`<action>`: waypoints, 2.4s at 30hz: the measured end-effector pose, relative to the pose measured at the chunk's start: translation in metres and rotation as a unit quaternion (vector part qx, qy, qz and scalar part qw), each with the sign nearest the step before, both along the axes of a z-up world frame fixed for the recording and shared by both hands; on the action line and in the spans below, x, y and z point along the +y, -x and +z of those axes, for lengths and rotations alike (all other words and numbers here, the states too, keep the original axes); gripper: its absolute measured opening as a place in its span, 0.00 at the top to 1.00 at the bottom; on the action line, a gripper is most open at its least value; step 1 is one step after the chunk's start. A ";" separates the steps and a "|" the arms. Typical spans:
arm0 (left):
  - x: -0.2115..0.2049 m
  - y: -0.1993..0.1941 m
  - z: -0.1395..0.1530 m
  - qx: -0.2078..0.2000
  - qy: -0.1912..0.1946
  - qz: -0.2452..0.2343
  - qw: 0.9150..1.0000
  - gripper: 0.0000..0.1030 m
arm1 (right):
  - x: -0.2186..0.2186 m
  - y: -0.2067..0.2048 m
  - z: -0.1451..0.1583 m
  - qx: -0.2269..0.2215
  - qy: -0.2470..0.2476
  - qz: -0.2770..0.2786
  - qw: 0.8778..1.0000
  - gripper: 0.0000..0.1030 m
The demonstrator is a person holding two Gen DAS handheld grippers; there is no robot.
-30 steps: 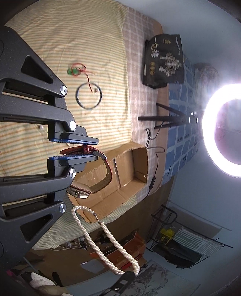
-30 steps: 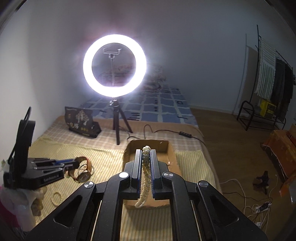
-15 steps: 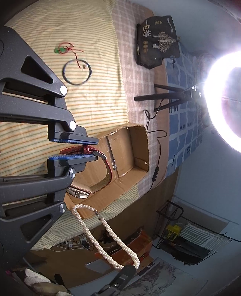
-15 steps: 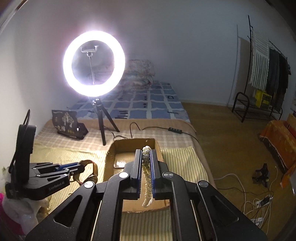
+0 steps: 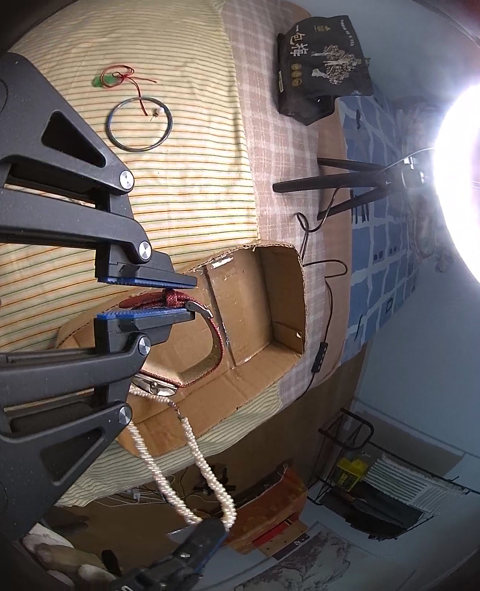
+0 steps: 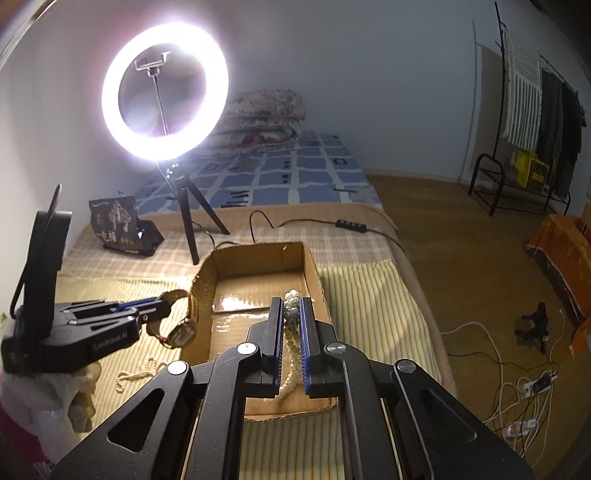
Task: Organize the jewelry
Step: 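Carry the watch in the left tool and the necklace in the right tool over the box, then open the left tool to drop the watch while the right tool releases the necklace, then move the left tool to the jade pendant while the right tool approaches the pearl earring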
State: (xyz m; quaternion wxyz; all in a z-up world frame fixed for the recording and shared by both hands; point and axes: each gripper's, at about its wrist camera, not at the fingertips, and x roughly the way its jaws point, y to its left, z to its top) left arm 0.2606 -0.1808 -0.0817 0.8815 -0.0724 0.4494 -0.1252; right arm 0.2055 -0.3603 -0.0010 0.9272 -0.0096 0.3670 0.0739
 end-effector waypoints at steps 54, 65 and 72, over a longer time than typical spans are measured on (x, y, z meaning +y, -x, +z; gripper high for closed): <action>0.110 0.073 0.074 -0.097 -0.057 0.047 0.993 0.61 | 0.057 0.049 0.012 -0.039 0.015 -0.005 0.999 0.26; 0.179 0.094 0.053 -0.080 -0.094 0.075 0.990 0.48 | 0.116 0.053 -0.016 0.009 0.031 0.054 0.998 0.20; 0.222 0.097 0.034 -0.047 -0.083 0.102 0.990 0.48 | 0.147 0.064 -0.046 0.049 0.017 0.096 0.994 0.20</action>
